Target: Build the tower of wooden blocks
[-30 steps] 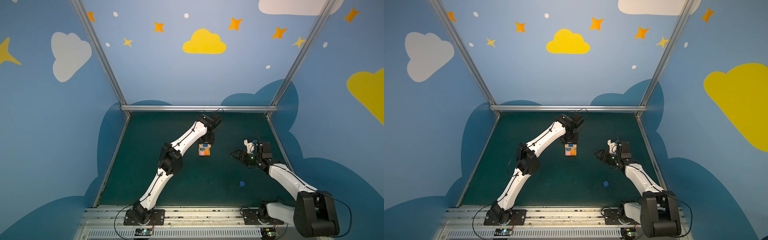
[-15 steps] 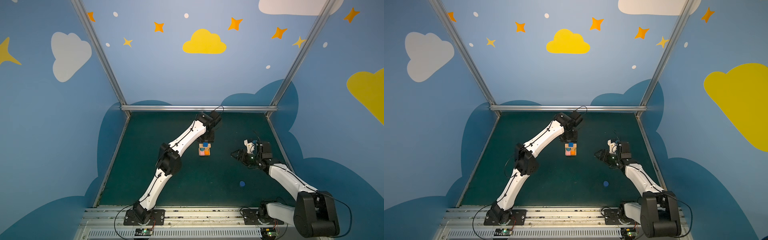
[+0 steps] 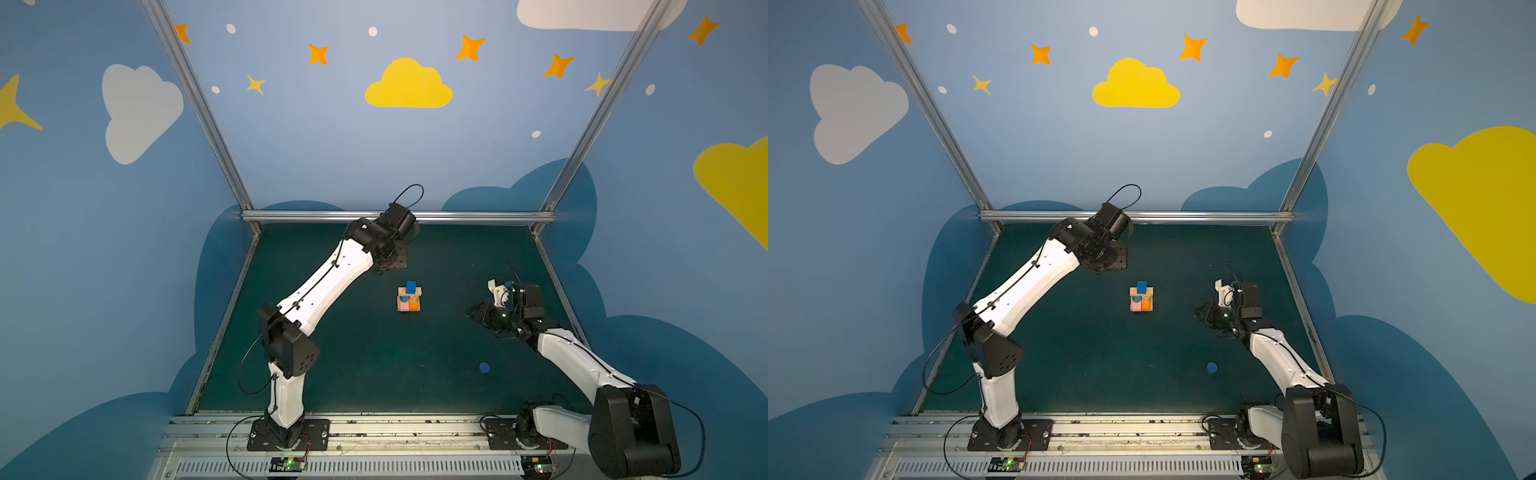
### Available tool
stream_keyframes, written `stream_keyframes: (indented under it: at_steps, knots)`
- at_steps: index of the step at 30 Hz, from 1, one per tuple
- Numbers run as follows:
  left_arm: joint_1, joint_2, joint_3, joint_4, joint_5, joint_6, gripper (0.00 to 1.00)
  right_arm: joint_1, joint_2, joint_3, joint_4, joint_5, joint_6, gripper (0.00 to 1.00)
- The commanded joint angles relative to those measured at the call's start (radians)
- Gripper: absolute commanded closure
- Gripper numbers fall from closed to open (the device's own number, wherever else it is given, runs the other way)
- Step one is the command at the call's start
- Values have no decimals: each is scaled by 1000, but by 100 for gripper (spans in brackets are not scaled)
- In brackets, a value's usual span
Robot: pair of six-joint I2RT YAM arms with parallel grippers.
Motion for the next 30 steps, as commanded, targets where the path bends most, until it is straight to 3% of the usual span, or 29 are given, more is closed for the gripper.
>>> stream_keyframes:
  at_steps: [1,5,11,21,30]
  knots:
    - [37,-147,-210,192,8,-24,81,27,43,-20,78,-15,41,100]
    - [72,-304,-481,388,19,-52,86,68,103,-37,200,18,99,100]
    - [116,-447,-737,586,24,-100,87,138,223,-31,344,42,166,100]
    - [143,-457,-796,598,59,-96,89,199,419,-9,600,48,283,100]
    - [162,-462,-828,628,89,-97,89,210,468,43,638,41,307,100]
